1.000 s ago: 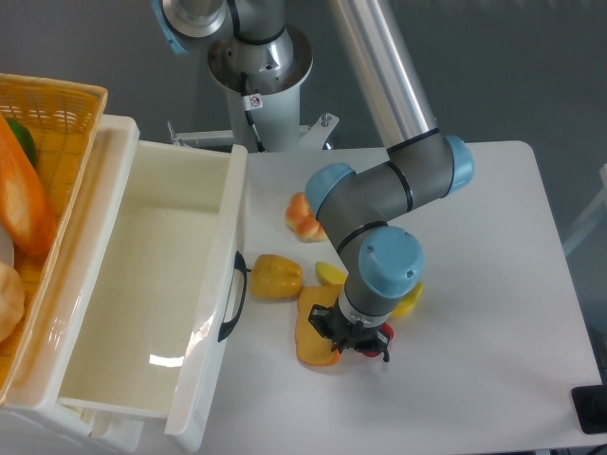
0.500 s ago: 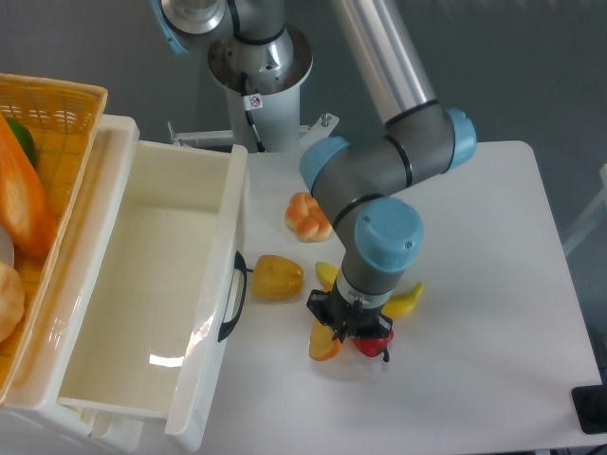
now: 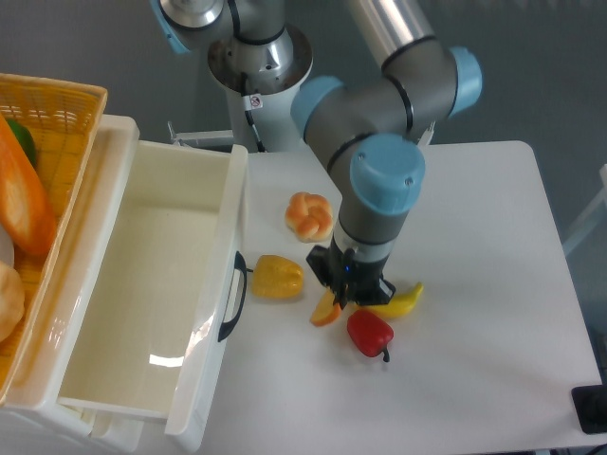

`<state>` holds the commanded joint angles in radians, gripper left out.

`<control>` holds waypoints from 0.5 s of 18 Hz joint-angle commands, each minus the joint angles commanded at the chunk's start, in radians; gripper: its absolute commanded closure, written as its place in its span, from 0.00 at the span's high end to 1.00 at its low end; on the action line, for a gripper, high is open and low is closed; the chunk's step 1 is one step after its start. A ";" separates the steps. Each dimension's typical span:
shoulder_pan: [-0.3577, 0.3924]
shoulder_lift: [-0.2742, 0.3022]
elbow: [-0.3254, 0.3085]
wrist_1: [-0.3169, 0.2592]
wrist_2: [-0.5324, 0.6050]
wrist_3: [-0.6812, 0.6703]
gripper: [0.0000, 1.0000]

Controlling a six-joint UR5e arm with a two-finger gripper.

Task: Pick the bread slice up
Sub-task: 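Lift the gripped bread slice up off the table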

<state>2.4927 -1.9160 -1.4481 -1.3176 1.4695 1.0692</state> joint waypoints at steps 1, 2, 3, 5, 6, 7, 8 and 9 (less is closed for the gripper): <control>0.000 0.005 0.002 -0.011 0.002 0.002 0.00; 0.002 0.005 0.003 -0.012 0.002 0.002 0.00; 0.003 0.005 0.003 -0.012 0.002 0.003 0.00; 0.003 0.005 0.003 -0.020 0.002 0.049 0.00; 0.005 0.009 0.003 -0.032 0.003 0.089 0.00; 0.005 0.012 0.000 -0.041 0.003 0.121 0.00; 0.011 0.014 -0.006 -0.046 0.012 0.147 0.00; 0.018 0.017 -0.014 -0.049 0.032 0.164 0.00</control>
<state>2.5110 -1.8991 -1.4618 -1.3667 1.5016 1.2331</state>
